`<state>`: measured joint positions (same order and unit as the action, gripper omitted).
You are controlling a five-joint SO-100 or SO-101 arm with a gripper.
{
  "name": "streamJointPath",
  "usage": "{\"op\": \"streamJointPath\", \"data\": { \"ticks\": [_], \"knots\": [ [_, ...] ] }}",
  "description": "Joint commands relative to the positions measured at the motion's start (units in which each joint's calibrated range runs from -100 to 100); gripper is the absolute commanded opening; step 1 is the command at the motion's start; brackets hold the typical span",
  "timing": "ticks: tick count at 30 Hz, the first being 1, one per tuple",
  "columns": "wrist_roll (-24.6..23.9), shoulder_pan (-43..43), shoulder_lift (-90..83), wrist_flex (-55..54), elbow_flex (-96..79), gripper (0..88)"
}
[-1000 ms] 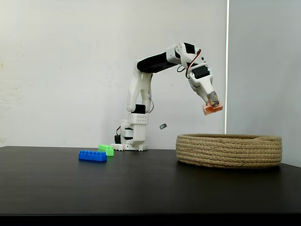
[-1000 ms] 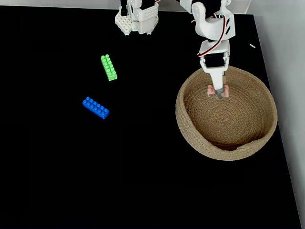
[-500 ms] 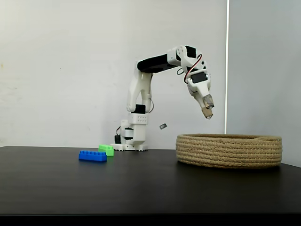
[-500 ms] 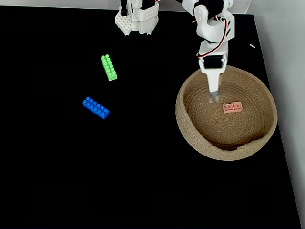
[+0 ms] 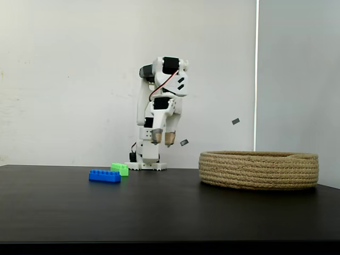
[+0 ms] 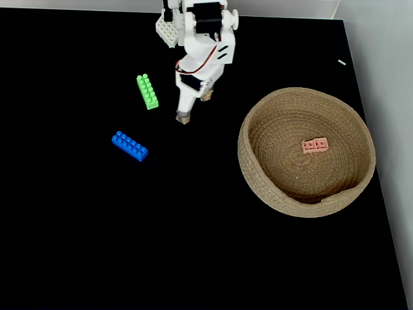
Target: Place the lego blocks in the tray
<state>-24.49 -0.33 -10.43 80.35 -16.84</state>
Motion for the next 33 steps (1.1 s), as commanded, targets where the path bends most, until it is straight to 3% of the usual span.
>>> {"op": "streamJointPath", "data": {
  "ticks": [1,5,12,25,33],
  "knots": [
    [-3.03,8.24,-5.30,2.24,1.01,30.3],
    [-4.35,15.91,-5.99,4.16,-1.72,30.9],
    [-0.49,25.22,-12.18,1.82,-12.94,32.0],
    [3.76,26.79,-15.96,-4.17,-24.34,37.6],
    [3.08,25.80,-16.14,-5.59,-27.17,39.7]
  ]
}}
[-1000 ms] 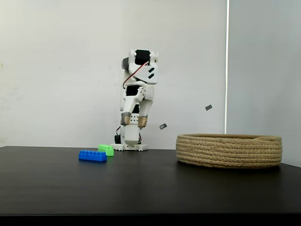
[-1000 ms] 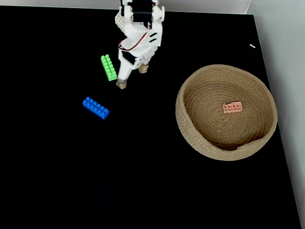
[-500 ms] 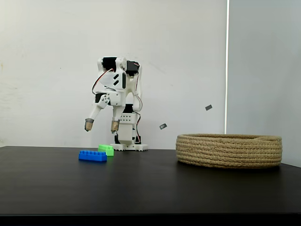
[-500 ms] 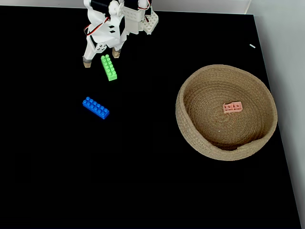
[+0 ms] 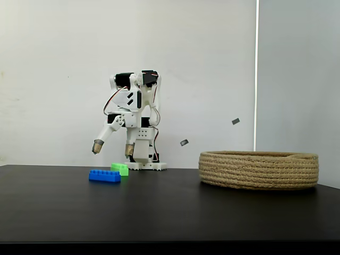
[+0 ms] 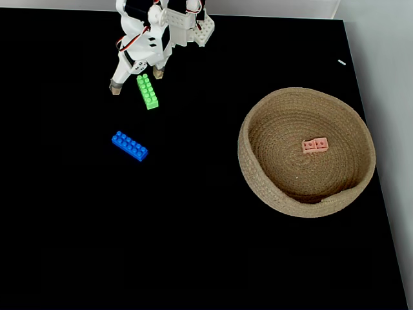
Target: Place the lego blocks in the tray
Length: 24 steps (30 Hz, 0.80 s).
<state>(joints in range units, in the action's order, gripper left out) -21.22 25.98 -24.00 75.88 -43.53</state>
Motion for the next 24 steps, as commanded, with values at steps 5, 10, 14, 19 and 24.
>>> {"op": "streamJointPath", "data": {
  "ticks": [5,10,14,19,24],
  "knots": [
    [-0.20,-0.26,-2.22,-3.37,-3.94,39.4],
    [-0.34,0.16,-2.31,-4.87,-5.40,38.6],
    [-0.54,0.65,-2.57,-7.95,-7.77,36.7],
    [-0.49,0.32,-4.11,-10.62,-12.97,36.5],
    [-0.83,-0.67,-3.94,-12.03,-13.97,35.7]
  ]
}}
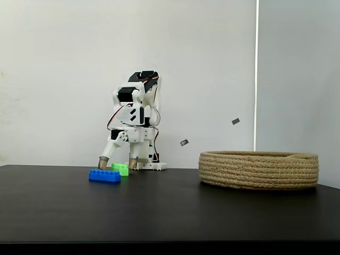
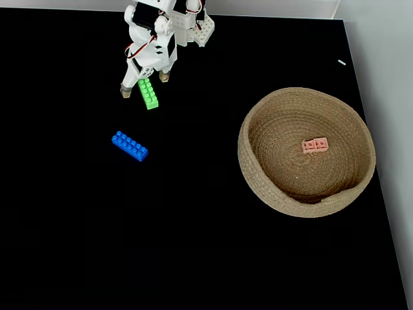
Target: Place the lego blocks in the tray
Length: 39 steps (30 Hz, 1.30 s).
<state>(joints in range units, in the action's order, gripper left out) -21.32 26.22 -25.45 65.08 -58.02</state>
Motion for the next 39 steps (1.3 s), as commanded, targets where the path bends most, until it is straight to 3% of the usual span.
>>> {"op": "streamJointPath", "data": {
  "ticks": [1,3,6,15,21,25,30,39],
  "knots": [
    [-0.73,-1.24,-2.24,-1.90,0.61,34.3],
    [-0.24,-1.82,-1.64,-3.98,0.70,25.8],
    [-0.29,-1.65,-0.52,-6.32,0.70,0.8],
    [-0.54,-2.89,-0.78,-5.82,0.98,0.2],
    [-1.03,-6.35,-1.12,10.84,17.57,0.2],
    [-1.95,-15.26,-3.36,14.43,26.97,0.2],
    [-0.93,-29.35,-4.39,6.68,30.98,0.2],
    [-0.49,-40.24,-4.39,-9.56,36.00,0.2]
  ]
}}
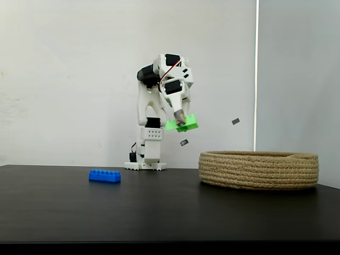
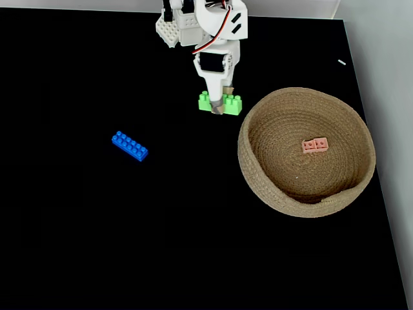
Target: Place the lego blocks in the tray
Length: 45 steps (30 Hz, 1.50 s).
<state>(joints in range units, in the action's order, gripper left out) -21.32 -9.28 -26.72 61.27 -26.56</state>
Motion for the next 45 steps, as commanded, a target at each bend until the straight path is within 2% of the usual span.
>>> {"op": "streamJointPath", "data": {
  "ticks": [1,4,8,11,15,23,27,33,42,45],
  "knots": [
    [-0.73,-5.97,-2.78,-8.00,3.80,0.2],
    [-0.78,-9.51,-0.20,-14.33,1.89,0.3],
    [-2.20,-12.81,7.89,-14.99,6.45,0.4],
    [-2.74,-15.04,13.30,-13.66,9.37,4.8],
    [-3.22,-17.18,15.97,-12.83,10.28,18.9],
    [-6.89,-17.51,20.53,-6.08,18.03,27.3],
    [-7.03,-12.73,18.81,3.25,21.22,28.5],
    [-4.98,2.85,16.06,14.16,23.41,28.2],
    [3.27,19.01,9.09,16.16,11.46,32.7],
    [5.81,22.72,10.72,13.08,6.81,34.0]
  ]
}}
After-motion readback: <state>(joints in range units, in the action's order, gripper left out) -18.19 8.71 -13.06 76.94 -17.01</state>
